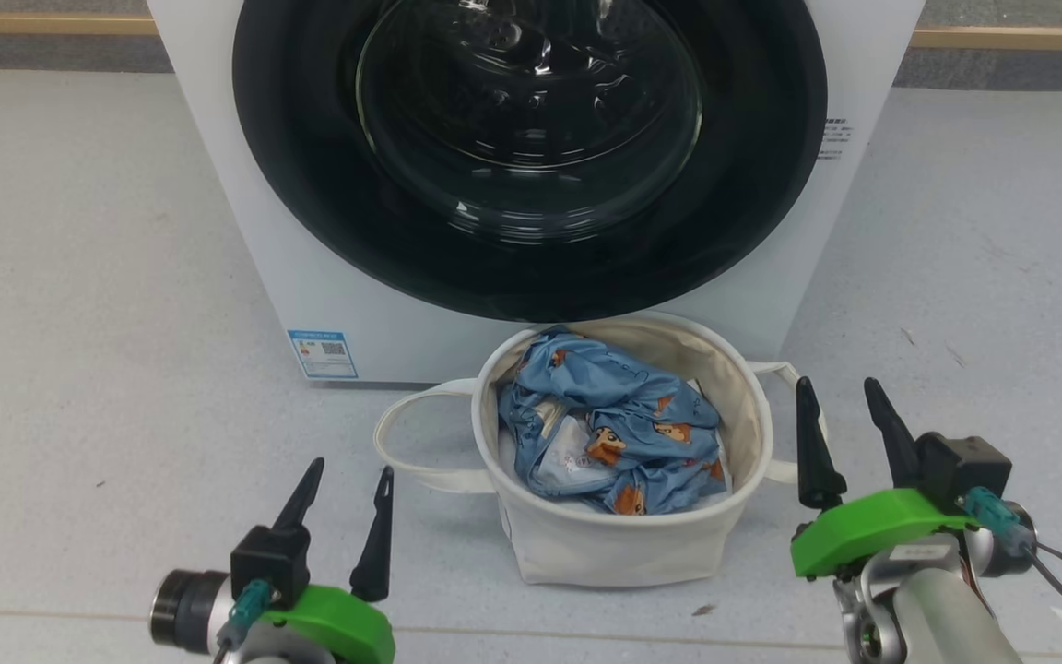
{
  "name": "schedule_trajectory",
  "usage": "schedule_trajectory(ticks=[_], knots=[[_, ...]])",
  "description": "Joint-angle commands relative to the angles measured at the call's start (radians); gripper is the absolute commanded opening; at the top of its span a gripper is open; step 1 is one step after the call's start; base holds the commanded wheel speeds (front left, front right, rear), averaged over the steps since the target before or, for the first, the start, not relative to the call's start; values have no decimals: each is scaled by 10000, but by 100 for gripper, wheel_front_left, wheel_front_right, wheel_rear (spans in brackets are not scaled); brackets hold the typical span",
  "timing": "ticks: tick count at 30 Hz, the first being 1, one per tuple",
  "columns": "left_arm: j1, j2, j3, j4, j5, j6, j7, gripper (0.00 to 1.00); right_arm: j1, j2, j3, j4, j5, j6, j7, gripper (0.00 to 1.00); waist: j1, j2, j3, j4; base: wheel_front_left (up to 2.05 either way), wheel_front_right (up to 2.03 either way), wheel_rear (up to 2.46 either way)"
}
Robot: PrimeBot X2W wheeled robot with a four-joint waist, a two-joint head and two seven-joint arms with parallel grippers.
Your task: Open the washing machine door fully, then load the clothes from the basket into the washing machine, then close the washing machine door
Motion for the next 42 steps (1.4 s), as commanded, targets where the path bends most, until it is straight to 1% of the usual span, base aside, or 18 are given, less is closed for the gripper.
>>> schedule_trajectory(ticks=[1,9,13,21,31,34,37,42], knots=[[-467,79,293,-247,35,64,-128,100,-348,-57,219,-320,-106,0,-122,100,0,-1,9,2,37,15,-52],[-548,69,258,-127,73,38,-128,100,-364,-56,238,-300,-78,0,-122,100,0,-1,58,8,82,40,-123],[-541,68,273,-243,143,77,-128,100,-398,-56,254,-236,-94,0,-122,100,0,-1,104,-2,133,84,-217],[-556,93,228,6,299,92,-128,100,-456,-56,212,-263,-117,0,-122,100,0,-1,159,-35,146,98,-245],[-630,115,193,195,377,139,-128,100,-438,-56,202,-267,-109,0,-122,100,0,-1,152,-19,91,150,-241],[-649,107,289,72,252,161,-128,100,-438,-56,210,-254,-100,0,-122,100,0,-1,143,-8,58,179,-236],[-604,95,494,-179,116,318,-128,100,-436,-56,220,-234,-94,0,-122,100,0,-1,120,0,90,141,-231],[-499,113,479,-250,127,223,-128,100,-402,-56,238,-210,-95,0,-122,100,0,-1,50,17,84,84,-168]])
